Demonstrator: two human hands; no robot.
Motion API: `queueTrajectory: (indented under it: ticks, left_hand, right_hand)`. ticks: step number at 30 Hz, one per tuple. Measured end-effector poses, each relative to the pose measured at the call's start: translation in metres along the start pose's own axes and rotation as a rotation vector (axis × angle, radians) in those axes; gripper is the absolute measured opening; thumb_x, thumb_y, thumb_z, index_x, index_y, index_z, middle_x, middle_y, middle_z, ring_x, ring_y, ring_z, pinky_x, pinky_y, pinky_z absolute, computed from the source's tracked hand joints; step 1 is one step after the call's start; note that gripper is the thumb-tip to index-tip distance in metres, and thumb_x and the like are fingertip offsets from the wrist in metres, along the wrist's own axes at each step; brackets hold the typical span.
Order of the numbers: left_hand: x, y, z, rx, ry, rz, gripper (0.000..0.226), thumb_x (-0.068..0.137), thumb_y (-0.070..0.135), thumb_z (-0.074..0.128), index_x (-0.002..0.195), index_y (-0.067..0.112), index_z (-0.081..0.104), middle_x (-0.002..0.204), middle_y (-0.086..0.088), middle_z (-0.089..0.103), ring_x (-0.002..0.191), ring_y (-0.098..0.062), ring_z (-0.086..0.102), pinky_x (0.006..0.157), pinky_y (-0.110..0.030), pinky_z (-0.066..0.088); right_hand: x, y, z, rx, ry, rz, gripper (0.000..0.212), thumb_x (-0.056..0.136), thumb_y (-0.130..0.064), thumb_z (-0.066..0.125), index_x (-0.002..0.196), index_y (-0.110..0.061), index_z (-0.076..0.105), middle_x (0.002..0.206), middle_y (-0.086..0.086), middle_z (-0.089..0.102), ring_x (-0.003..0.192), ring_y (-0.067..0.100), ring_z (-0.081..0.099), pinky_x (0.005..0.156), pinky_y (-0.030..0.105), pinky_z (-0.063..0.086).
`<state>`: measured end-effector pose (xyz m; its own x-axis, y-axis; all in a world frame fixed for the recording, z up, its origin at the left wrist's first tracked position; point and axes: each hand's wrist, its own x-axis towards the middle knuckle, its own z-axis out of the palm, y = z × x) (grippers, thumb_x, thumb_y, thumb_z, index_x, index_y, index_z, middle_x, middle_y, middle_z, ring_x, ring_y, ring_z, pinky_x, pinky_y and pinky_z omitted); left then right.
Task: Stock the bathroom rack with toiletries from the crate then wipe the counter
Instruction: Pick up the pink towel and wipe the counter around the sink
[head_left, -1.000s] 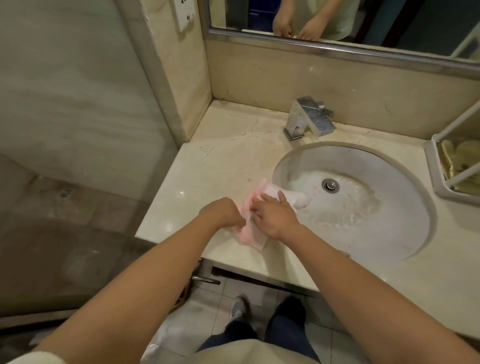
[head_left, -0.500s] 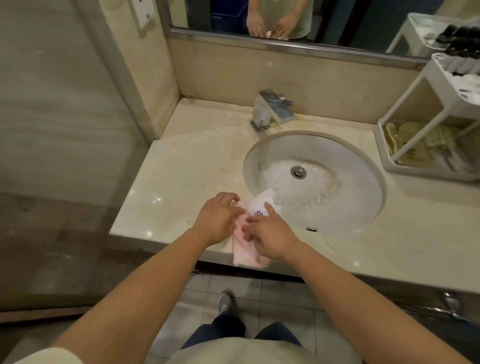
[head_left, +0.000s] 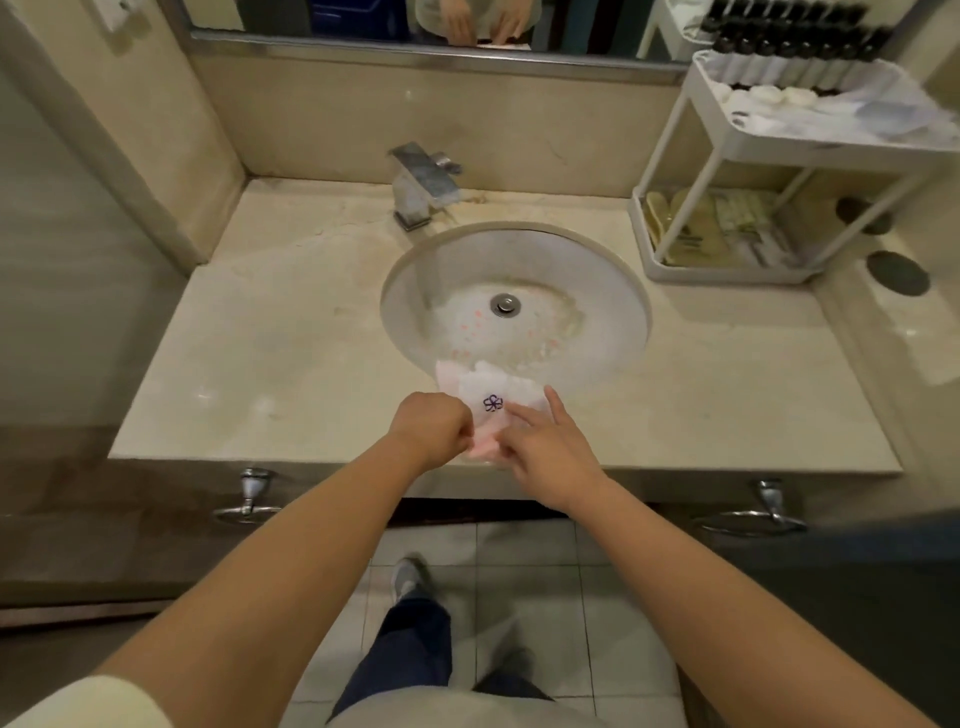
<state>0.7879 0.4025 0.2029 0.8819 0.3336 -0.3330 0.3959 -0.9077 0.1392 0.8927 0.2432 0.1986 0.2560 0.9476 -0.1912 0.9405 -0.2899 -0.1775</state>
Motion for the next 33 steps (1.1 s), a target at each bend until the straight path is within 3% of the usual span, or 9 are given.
queueTrajectory:
  ticks: [4, 8, 11, 13, 15, 17, 26, 33]
  left_hand:
    - [0.008, 0.038, 0.005, -0.042, -0.002, -0.01, 0.021, 0.09, 0.029, 0.055, 0.102, 0.027, 0.071, 0.103, 0.003, 0.071, 0.096, -0.021, 0.064, 0.075, -0.026, 0.047]
    - [0.012, 0.075, 0.01, 0.039, 0.117, 0.037, 0.025, 0.088, 0.026, 0.057, 0.112, 0.026, 0.065, 0.111, -0.001, 0.065, 0.105, -0.025, 0.055, 0.08, -0.032, 0.042]
    - [0.016, 0.092, 0.015, 0.067, 0.186, 0.086, 0.052, 0.085, 0.027, 0.064, 0.134, 0.025, 0.048, 0.137, -0.004, 0.044, 0.128, -0.027, 0.037, 0.101, -0.034, 0.03]
    - [0.02, 0.1, 0.019, 0.066, 0.134, 0.107, 0.062, 0.089, 0.029, 0.061, 0.145, 0.027, 0.035, 0.158, -0.007, 0.019, 0.146, -0.028, 0.012, 0.117, -0.038, 0.013]
    - [0.026, 0.109, 0.025, 0.096, 0.03, 0.117, 0.067, 0.096, 0.037, 0.05, 0.153, 0.028, 0.016, 0.163, -0.005, -0.008, 0.149, -0.027, -0.01, 0.121, -0.042, -0.001]
    - [0.034, 0.121, 0.031, 0.126, -0.033, 0.14, 0.066, 0.1, 0.042, 0.04, 0.155, 0.029, 0.005, 0.161, -0.006, -0.019, 0.147, -0.029, -0.019, 0.12, -0.045, -0.004]
    - [0.078, 0.191, 0.03, 0.194, -0.107, 0.207, 0.061, 0.104, 0.038, 0.027, 0.154, 0.028, -0.007, 0.157, -0.007, -0.029, 0.143, -0.033, -0.028, 0.119, -0.048, -0.009]
    - [0.117, 0.246, 0.018, 0.225, -0.171, 0.26, 0.062, 0.104, 0.03, 0.029, 0.154, 0.027, -0.007, 0.157, -0.009, -0.029, 0.143, -0.034, -0.028, 0.118, -0.049, -0.01]
  right_hand:
    - [-0.028, 0.026, 0.001, 0.041, 0.047, 0.177, 0.022, 0.093, -0.023, 0.043, 0.113, -0.022, 0.054, 0.143, 0.01, 0.049, 0.145, 0.014, 0.026, 0.121, 0.042, -0.011]
    - [-0.043, 0.043, 0.002, 0.062, 0.03, 0.268, 0.025, 0.094, -0.022, 0.043, 0.118, -0.021, 0.052, 0.137, 0.007, 0.052, 0.139, 0.017, 0.034, 0.121, 0.042, -0.005]
    - [-0.051, 0.051, 0.002, 0.073, 0.026, 0.311, 0.029, 0.093, -0.02, 0.042, 0.121, -0.023, 0.05, 0.132, 0.003, 0.056, 0.138, 0.015, 0.035, 0.121, 0.044, -0.002]
    - [-0.059, 0.058, 0.001, 0.088, 0.007, 0.34, 0.034, 0.092, -0.017, 0.042, 0.125, -0.023, 0.05, 0.136, 0.001, 0.054, 0.144, 0.014, 0.027, 0.121, 0.045, -0.003]
    - [-0.069, 0.068, 0.001, 0.07, -0.029, 0.355, 0.046, 0.09, -0.012, 0.043, 0.134, -0.026, 0.047, 0.144, -0.004, 0.048, 0.147, 0.012, 0.019, 0.119, 0.048, -0.005]
    - [-0.079, 0.078, 0.0, 0.034, -0.084, 0.366, 0.062, 0.089, -0.009, 0.045, 0.147, -0.029, 0.034, 0.154, -0.009, 0.035, 0.149, 0.012, 0.012, 0.118, 0.051, -0.007]
    - [-0.111, 0.139, -0.016, 0.016, -0.228, 0.489, 0.071, 0.09, -0.009, 0.045, 0.153, -0.031, 0.021, 0.161, -0.013, 0.019, 0.15, 0.01, 0.003, 0.116, 0.057, -0.011]
    - [-0.134, 0.188, -0.022, 0.052, -0.264, 0.579, 0.074, 0.09, -0.009, 0.045, 0.155, -0.03, 0.016, 0.163, -0.013, 0.012, 0.151, 0.011, -0.003, 0.116, 0.058, -0.011]
